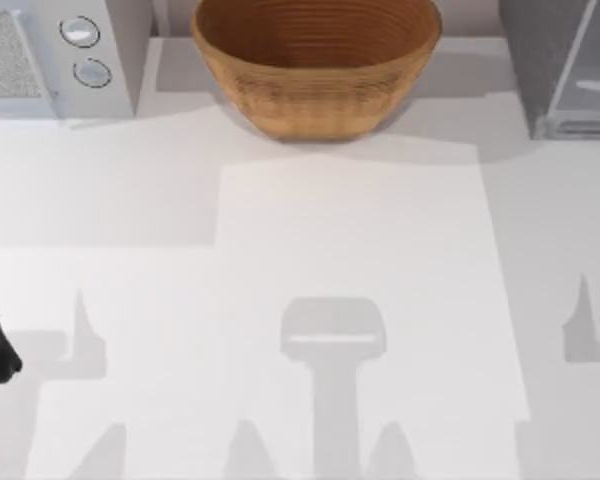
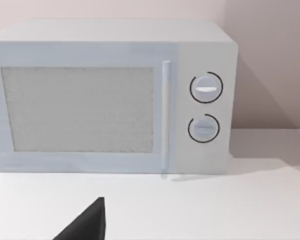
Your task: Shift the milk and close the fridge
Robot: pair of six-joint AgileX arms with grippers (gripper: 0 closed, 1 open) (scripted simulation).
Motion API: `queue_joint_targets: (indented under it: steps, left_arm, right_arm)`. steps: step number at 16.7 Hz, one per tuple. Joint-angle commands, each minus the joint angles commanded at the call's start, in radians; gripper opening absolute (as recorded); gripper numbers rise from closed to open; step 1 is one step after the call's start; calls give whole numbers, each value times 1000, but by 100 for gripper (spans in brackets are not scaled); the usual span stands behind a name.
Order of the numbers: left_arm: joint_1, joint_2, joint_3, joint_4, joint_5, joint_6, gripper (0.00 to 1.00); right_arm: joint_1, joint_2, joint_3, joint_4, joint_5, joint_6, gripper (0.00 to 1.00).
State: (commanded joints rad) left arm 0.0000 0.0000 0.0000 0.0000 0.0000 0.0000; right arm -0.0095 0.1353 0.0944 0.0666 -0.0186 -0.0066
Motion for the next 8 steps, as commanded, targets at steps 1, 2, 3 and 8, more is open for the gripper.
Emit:
queue_joint_targets:
  steps: [1,2,3,8]
  left_arm:
    - [0,0,0,0,0,0,100]
    - [0,0,0,0,0,0,100]
    - [0,0,0,0,0,0,100]
    - [0,0,0,0,0,0,100]
  right_arm:
    - [3,-48,-32,-23,6,2,100]
    - [6,-86,-59,-41,11,4,100]
    - [8,-113,-78,-55,15,5,100]
    - [9,-135,-94,-67,19,7,100]
